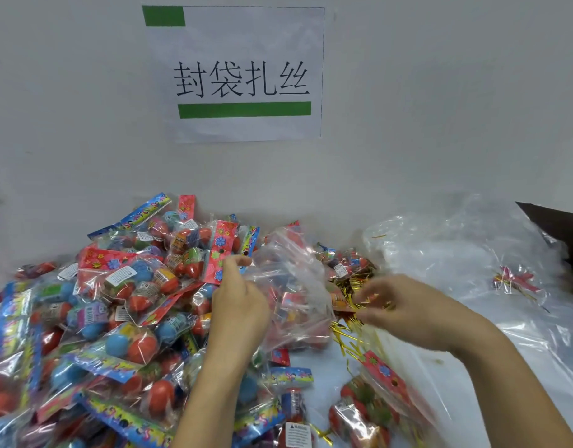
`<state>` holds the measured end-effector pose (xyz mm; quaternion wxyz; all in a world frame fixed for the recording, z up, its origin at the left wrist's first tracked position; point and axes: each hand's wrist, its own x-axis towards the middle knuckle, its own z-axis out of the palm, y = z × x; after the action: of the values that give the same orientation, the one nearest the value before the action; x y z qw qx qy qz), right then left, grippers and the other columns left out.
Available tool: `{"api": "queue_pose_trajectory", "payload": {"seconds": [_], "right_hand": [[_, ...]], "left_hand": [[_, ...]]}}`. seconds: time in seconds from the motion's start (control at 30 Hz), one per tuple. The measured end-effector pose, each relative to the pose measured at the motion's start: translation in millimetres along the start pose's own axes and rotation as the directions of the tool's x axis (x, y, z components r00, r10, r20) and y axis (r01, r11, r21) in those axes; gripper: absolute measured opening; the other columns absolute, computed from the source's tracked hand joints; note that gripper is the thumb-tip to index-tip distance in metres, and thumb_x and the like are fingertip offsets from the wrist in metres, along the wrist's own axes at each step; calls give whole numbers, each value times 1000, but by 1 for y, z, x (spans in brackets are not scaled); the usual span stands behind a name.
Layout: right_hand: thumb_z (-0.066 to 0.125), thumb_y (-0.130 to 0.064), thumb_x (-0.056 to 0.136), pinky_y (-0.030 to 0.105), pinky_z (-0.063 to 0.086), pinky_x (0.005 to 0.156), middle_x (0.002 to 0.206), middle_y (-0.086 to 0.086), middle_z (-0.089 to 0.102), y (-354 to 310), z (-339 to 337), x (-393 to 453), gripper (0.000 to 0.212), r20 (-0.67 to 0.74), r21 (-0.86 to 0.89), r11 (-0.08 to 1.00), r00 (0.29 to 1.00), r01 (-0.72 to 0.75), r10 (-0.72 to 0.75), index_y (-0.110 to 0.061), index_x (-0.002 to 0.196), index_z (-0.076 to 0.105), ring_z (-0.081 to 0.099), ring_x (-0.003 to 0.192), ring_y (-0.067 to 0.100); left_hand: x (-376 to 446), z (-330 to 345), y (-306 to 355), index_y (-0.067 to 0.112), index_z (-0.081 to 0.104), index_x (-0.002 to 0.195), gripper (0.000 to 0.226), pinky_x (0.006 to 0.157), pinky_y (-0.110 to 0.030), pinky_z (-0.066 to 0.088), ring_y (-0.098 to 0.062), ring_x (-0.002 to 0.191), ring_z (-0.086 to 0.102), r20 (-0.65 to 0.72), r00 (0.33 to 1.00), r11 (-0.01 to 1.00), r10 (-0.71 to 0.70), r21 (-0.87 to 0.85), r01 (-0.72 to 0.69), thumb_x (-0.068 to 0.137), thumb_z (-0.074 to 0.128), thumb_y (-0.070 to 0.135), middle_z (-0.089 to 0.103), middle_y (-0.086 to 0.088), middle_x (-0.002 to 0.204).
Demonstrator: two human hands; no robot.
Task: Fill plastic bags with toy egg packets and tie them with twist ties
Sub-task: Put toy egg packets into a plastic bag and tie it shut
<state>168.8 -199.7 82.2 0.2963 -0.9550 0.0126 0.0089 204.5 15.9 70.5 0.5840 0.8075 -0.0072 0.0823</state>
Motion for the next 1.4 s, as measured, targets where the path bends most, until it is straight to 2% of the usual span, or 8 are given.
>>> {"api": "queue_pose_trajectory", "payload": {"seconds": [0.17,0.43,0.67,0.87,1.07,1.2,1.3,1.4], "right_hand": [[76,-44,85,27,48,95,132,-8,62,13,8,0,56,268,-292,939,927,-181,262,-29,136,58,61,115,14],[81,-36,81,19,39,55,116,2,70,14,26,7,49,300,-439,872,879,-216,369,-17,125,68,66,98,18],[67,-21,91,21,33,49,56,-5,46,21,27,13,36,246,-302,942,943,-144,223,-17,58,53,41,54,12],[55,-22,101,25,49,53,77,5,74,32,1,0,11,-61,132,978,983,-162,171,-20,93,62,67,60,13],[53,-16,98,34,39,60,85,13,68,43,-22,2,8,-597,155,974,770,-162,223,-14,103,59,60,74,30],[52,-18,100,33,38,60,85,4,65,24,-20,4,4,-766,225,974,625,35,154,-19,99,55,59,73,21],[51,-18,101,41,55,67,84,1,70,5,-9,10,9,-738,350,920,657,177,155,-23,93,55,68,77,27],[49,-20,101,58,57,75,80,9,70,-6,7,16,11,-643,477,858,741,192,192,-23,91,53,69,76,35]], "left_hand": [[0,-1,-1,33,45,115,44,78,-65,55,-42,98,67,-20,1000,1000,-6,7,6,97,29,-4,56,-1,83],[4,-6,-2,31,49,105,35,75,-63,57,-41,95,68,-97,995,995,23,-90,-32,102,29,3,61,-4,91],[8,-12,-5,36,51,96,35,64,-46,59,-36,81,69,-226,971,983,79,-146,-114,103,34,7,62,-1,82],[13,-17,-11,35,55,95,26,62,-42,59,-21,77,73,-230,967,981,108,-134,-142,103,42,14,69,1,87],[5,6,-10,36,57,97,20,57,-33,58,-14,65,69,122,971,978,207,-32,-205,102,48,18,69,10,76],[-14,45,-11,47,46,120,31,77,-19,50,5,87,62,541,798,941,264,38,-337,98,53,28,66,17,103],[-28,63,-12,58,26,138,63,106,-29,40,1,127,50,735,653,939,183,65,-337,82,54,47,58,15,133],[-30,63,-2,36,49,134,59,96,-24,48,2,113,61,660,706,954,259,-61,-293,75,46,40,67,14,123]]}}
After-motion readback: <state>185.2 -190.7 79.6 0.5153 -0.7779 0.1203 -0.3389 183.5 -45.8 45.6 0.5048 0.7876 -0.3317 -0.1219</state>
